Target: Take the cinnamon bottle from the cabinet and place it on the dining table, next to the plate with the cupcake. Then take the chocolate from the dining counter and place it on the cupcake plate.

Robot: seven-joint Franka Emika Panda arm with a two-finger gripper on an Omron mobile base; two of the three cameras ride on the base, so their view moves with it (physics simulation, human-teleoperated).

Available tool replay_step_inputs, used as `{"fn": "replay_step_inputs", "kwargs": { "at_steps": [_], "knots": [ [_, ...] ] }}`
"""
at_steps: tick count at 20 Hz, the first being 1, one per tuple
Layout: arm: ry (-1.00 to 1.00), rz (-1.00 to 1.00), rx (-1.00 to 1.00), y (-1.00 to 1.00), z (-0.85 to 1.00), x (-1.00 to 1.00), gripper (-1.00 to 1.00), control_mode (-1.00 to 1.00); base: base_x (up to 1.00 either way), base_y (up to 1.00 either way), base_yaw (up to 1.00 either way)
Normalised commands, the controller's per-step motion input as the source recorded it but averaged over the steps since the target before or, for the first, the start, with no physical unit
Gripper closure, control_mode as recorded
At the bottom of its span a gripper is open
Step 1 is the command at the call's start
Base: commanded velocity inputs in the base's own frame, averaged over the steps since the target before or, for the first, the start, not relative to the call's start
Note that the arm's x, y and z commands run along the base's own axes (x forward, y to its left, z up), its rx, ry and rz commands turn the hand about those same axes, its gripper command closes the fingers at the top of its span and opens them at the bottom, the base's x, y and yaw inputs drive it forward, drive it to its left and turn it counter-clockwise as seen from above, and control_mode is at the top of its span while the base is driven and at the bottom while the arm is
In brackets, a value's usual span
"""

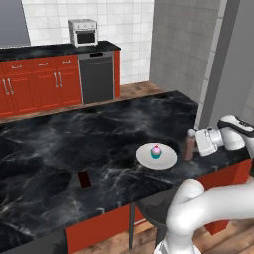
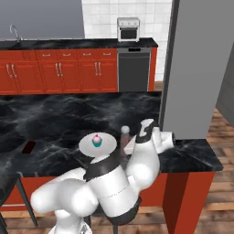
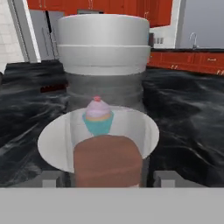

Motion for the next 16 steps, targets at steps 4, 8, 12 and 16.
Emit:
{"fn": "replay_step_inputs", "kwargs": {
  "at_steps": [4, 8, 12, 16],
  "knots": [
    [-0.04, 0.0, -0.11, 0.15, 0.81, -0.47, -1.0, -1.0, 0.0, 0.0, 0.0],
    [-0.1, 0.0, -0.13, 0.14, 0.94, -0.56, -1.0, -1.0, 0.0, 0.0, 0.0],
    [-0.06, 0.0, -0.18, 0.19, 1.0, -0.52, -1.0, -1.0, 0.0, 0.0, 0.0],
    [-0.08, 0.0, -0.35, 0.8, 1.0, -0.61, -1.0, -1.0, 0.0, 0.0, 0.0]
  ]
}}
